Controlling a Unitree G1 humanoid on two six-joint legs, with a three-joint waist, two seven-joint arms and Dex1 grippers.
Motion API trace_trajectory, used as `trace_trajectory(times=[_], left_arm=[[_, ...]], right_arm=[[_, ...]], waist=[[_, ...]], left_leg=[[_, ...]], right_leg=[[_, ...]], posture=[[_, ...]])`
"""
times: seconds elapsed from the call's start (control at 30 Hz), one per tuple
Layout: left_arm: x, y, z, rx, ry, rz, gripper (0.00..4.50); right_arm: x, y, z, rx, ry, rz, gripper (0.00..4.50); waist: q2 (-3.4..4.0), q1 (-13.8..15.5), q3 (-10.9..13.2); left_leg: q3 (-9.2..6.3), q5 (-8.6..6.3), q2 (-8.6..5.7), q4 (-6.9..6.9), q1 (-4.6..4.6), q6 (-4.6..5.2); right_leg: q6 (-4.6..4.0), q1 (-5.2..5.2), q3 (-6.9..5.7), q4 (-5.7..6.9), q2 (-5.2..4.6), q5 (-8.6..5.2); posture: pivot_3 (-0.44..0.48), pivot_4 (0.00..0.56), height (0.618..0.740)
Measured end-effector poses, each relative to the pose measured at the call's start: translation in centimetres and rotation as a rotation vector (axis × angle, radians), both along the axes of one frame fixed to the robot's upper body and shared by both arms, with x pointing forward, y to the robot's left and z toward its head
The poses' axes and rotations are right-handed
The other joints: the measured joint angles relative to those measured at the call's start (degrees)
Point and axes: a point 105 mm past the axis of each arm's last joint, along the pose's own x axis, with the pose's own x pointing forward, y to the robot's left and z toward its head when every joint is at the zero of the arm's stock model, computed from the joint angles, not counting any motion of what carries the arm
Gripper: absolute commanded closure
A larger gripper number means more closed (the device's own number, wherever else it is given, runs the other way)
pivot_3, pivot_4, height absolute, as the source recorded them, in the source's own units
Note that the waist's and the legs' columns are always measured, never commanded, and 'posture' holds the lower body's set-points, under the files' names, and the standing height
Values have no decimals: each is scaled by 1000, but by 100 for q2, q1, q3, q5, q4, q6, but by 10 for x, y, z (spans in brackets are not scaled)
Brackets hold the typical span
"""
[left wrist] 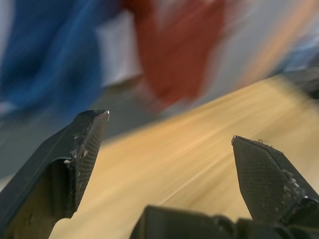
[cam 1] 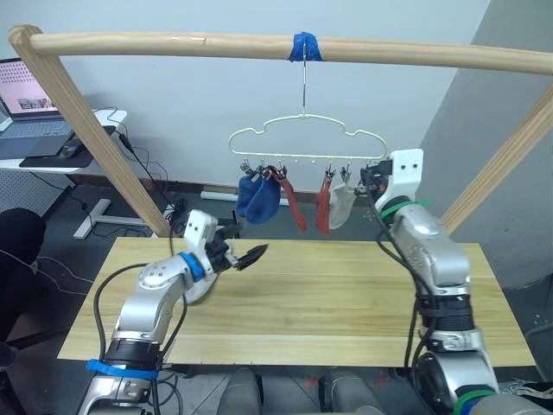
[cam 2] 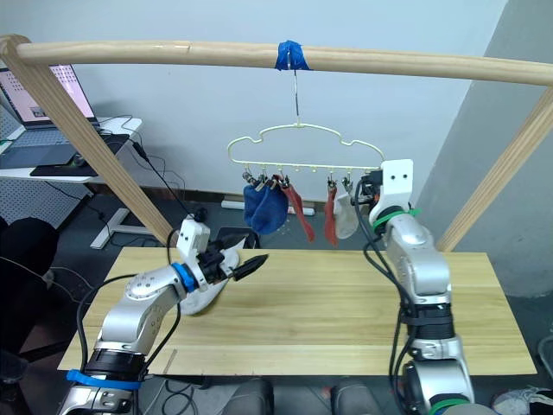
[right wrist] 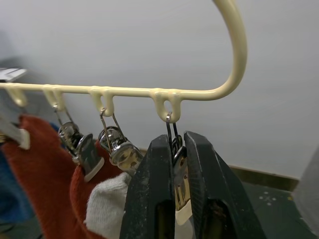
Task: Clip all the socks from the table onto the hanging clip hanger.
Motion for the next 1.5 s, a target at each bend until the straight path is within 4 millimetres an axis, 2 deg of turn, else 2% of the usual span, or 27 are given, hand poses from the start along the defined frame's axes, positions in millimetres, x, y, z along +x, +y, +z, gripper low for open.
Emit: trace_trajectory(times=[0.07,0.27,0.43,0.57,0.77,0.87,0.97,1.03,1.1,1.23,1.3,1.4,1.5], left_arm=[[3,14,-16,53,29,51,0],[26,29,-32,117,70,136,0],[21,42,-67,199,226,193,0],[25,42,-65,187,249,181,797],[21,34,-65,146,265,120,2294],[19,23,-63,123,263,73,3015],[20,4,-54,75,242,4,3870],[18,-24,-36,14,196,-106,4401],[15,-52,-19,-33,161,-209,4457],[2,-114,28,-201,76,-404,4457],[-1,-134,50,-272,27,-454,4457],[-4,-150,70,-313,-21,-492,4457],[-3,-147,65,-229,-29,-485,4457]], right_arm=[[-3,-2,1,4,25,36,4446],[-6,3,-1,21,90,106,4446],[-8,5,3,22,95,117,4446],[-9,8,3,34,101,118,4446],[-11,10,6,38,95,120,4446],[-11,9,7,41,91,114,4446],[-11,10,8,50,92,116,4446],[-11,10,7,54,96,113,4446],[-11,12,7,60,102,117,4446],[-11,15,10,85,102,123,4446],[-11,17,10,105,110,133,4446],[-11,18,11,123,117,137,4446],[-10,19,13,126,120,135,4446]], waist=[[-1,3,1],[-1,37,0],[-2,-15,0],[-1,-52,-1],[-2,-56,-1],[-2,-57,-1],[-2,-57,-1],[-2,-51,0],[-2,-49,0],[-2,-64,0],[-2,-66,0],[-2,-111,0],[-1,-186,0]], left_leg=[[-1,0,0,0,-1,0],[5,0,-2,2,-2,0],[4,0,-1,-2,-6,0],[4,0,-2,-1,-6,0],[4,0,-1,1,-6,-1],[4,0,-1,1,-6,-1],[4,0,-1,0,-7,-1],[4,1,-1,0,-9,-1],[4,1,0,2,-9,-1],[3,1,0,3,-7,-1],[3,1,0,3,-7,-1],[4,0,-1,3,-5,-1],[3,0,-1,2,-4,-1]], right_leg=[[0,0,-2,-1,0,0],[1,0,2,-1,0,0],[1,-5,-1,-2,0,0],[1,-5,-2,5,0,0],[1,-4,-2,6,0,0],[1,-4,-1,6,0,0],[1,-4,-1,6,0,0],[1,-4,0,6,0,0],[1,-4,0,6,0,0],[1,-3,1,9,0,0],[1,-3,1,9,1,0],[1,-3,4,9,1,0],[1,-2,4,9,1,0]], posture=[[-9,130,740],[-23,124,740],[-39,121,740],[-47,119,740],[-51,121,740],[-49,125,740],[-44,129,740],[-42,129,740],[-41,130,740],[-45,131,740],[-45,131,740],[-56,131,740],[-64,136,740]])
